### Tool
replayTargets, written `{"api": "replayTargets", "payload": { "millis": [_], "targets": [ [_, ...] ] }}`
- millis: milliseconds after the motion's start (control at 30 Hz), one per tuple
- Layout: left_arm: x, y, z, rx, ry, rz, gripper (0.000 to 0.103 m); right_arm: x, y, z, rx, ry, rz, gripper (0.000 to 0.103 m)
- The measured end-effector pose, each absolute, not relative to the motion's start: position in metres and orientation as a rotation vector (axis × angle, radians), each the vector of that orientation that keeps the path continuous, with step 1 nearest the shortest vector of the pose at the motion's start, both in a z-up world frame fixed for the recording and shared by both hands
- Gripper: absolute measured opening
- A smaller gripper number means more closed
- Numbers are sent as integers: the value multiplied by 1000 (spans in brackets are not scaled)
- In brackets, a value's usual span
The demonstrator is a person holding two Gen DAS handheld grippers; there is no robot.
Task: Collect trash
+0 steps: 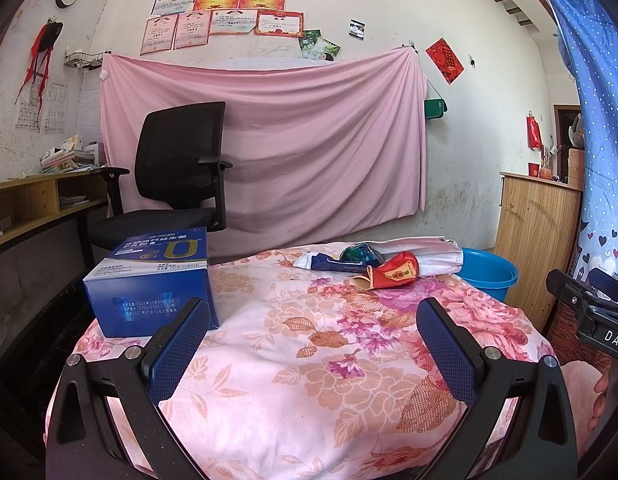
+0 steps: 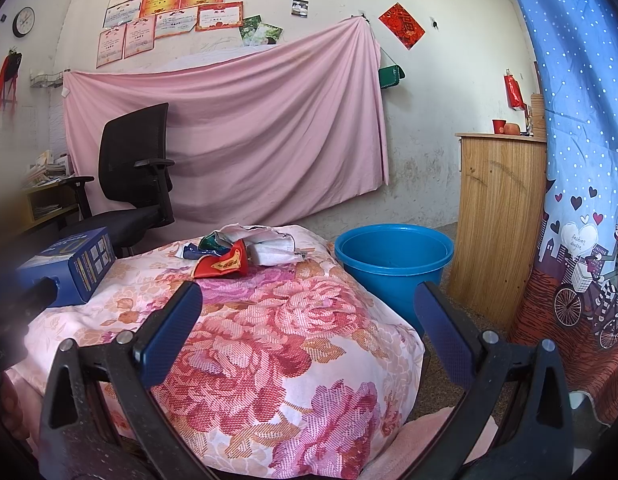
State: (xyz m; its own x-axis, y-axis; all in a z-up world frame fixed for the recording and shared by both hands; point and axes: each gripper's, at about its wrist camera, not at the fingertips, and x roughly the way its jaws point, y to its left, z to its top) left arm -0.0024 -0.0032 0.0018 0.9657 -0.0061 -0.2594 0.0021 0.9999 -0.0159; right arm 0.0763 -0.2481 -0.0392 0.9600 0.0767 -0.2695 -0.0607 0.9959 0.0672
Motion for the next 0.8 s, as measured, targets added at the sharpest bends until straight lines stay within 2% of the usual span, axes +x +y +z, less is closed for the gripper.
{"api": "replayTargets", "payload": {
  "millis": [800],
  "targets": [
    [-1, 0, -2, -13, 267, -1, 101, 78, -245, -41, 73, 285, 79, 103]
  ]
}}
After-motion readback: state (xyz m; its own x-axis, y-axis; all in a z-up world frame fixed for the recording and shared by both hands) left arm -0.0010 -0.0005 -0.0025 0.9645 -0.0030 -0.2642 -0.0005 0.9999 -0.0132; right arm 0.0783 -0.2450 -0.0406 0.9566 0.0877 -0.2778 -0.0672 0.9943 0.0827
